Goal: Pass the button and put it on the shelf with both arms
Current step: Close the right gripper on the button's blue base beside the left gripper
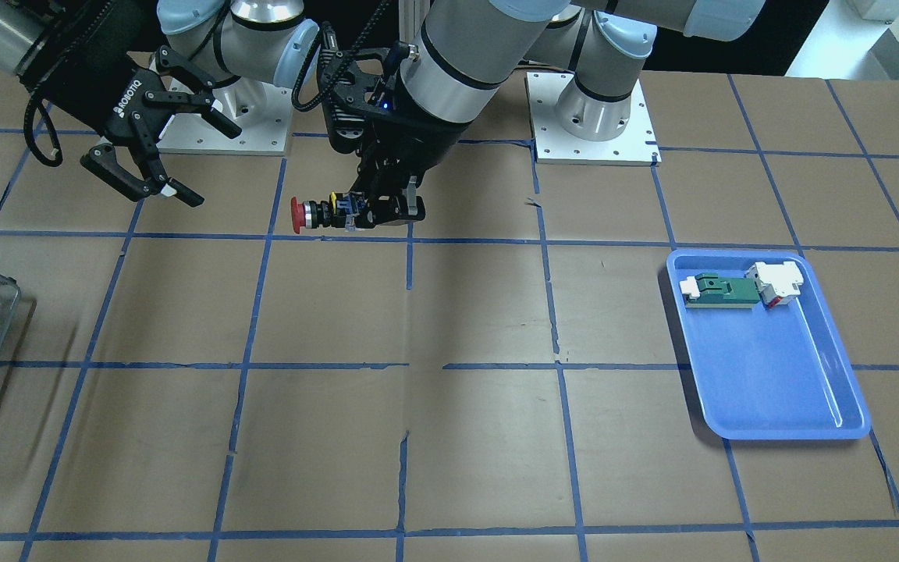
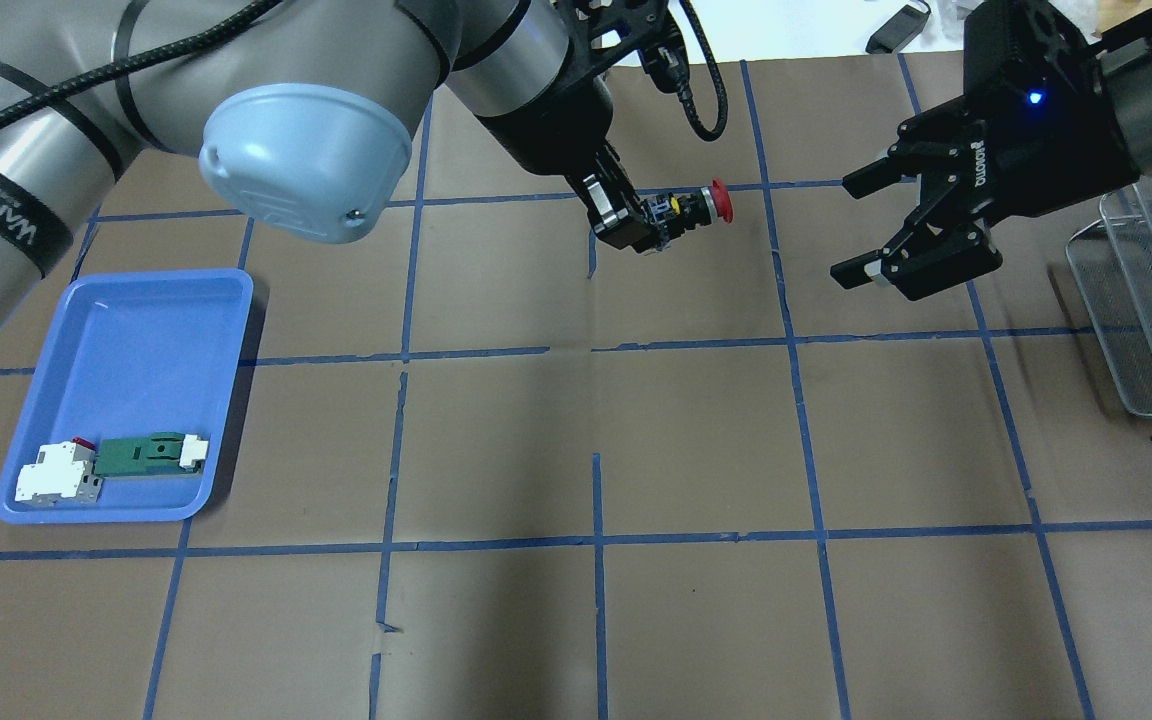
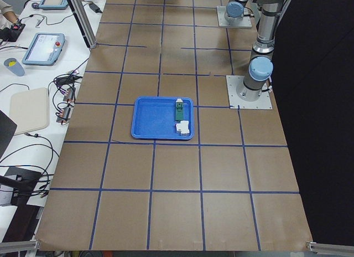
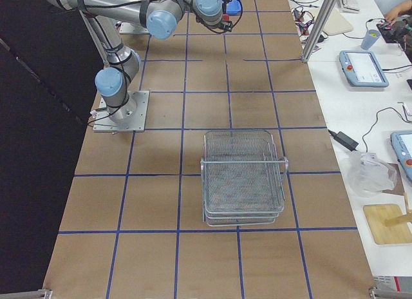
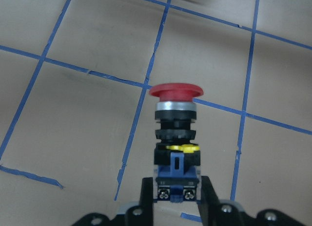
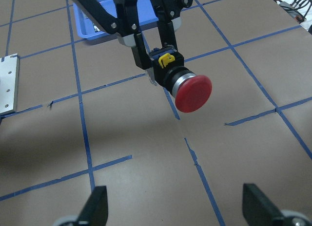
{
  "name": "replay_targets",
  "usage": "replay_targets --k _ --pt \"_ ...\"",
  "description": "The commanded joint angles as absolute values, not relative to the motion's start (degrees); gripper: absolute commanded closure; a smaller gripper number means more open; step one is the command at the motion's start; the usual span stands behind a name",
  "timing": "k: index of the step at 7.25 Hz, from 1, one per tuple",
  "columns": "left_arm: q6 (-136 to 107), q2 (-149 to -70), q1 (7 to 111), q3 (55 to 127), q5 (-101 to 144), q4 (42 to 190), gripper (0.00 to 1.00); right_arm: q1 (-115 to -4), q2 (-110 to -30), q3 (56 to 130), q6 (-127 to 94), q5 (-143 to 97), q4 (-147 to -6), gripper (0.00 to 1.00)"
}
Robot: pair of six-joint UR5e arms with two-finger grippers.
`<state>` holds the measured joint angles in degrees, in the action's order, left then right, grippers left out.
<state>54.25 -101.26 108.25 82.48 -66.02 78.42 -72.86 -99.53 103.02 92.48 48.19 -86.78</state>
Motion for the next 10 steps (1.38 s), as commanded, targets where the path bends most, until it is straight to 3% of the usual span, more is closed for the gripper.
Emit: replay_targets --k 1,2,4,10 --pt "54.23 -101.25 108.28 82.53 -66.01 78.4 1.0 -74.78 -98.97 102.92 95.01 47.9 -87.45 0.04" --pt "54.23 -101.25 108.28 82.53 -66.01 78.4 1.0 -75.4 -97.66 102.92 94.92 47.81 -90.67 0.07" --pt "54.14 -101.25 108.37 82.44 -65.92 78.4 1.0 -79.0 -95.72 102.74 93.61 47.81 -96.29 0.02" --pt "54.23 -100.63 111.09 82.44 -66.01 78.4 1.0 -80.5 -94.22 100.64 90.97 46.49 -97.04 0.0"
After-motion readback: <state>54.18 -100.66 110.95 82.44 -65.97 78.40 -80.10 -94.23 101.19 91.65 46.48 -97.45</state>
